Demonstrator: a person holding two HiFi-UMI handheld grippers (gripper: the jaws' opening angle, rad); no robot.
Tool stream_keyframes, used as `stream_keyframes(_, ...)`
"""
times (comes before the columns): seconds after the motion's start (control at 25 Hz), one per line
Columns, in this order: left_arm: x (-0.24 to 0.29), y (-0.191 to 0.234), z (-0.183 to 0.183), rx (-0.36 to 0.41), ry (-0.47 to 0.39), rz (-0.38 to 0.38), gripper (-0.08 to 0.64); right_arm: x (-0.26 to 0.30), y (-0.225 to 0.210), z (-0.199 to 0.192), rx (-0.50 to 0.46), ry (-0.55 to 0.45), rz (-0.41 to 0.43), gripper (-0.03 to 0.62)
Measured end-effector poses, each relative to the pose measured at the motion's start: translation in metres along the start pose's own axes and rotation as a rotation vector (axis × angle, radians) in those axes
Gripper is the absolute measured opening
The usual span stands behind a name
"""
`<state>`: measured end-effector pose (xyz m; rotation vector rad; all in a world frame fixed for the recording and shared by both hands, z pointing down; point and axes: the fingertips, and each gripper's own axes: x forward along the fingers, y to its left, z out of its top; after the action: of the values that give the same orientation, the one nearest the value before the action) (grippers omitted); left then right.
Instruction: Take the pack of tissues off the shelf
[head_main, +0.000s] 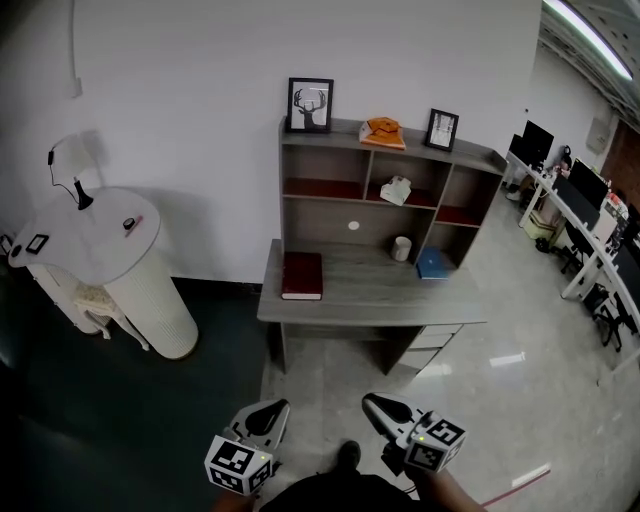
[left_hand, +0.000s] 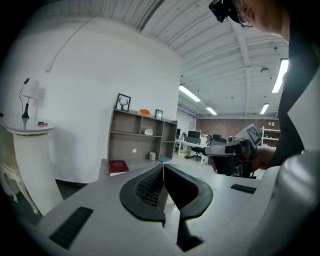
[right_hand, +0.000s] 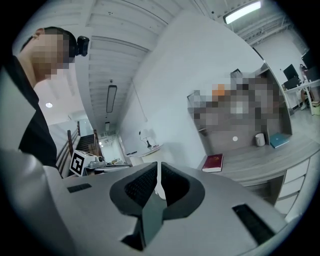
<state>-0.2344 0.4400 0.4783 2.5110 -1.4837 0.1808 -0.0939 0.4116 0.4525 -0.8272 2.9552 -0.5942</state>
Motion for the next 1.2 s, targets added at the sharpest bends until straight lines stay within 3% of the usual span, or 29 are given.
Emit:
stream_keyframes(0.28, 0.076, 0.003, 0.031, 0.029, -0.001, 0.002, 0.017, 0.005, -0.071, 0.038, 0.008, -0.071, 0.041, 0.018)
stream_keyframes(0.52, 0.135, -0.011, 0.053, 0.048, 0.006, 0.022, 0.017, -0.017, -0.139, 0.064, 0.038, -0.100, 0.026, 0.018)
stream_keyframes(0.88, 0.207, -0.031, 0.062, 0.079, 0.049, -0.011, 0.017, -0.054, -0.211, 0.058, 0.107, -0.099, -0.024, 0.018)
stream_keyframes(1.2, 0.271, -0.023, 0.068, 0.071, 0.062, -0.073, 0.017, -0.047, -0.259, 0.063, 0.110, -0.050, -0.075, 0.018)
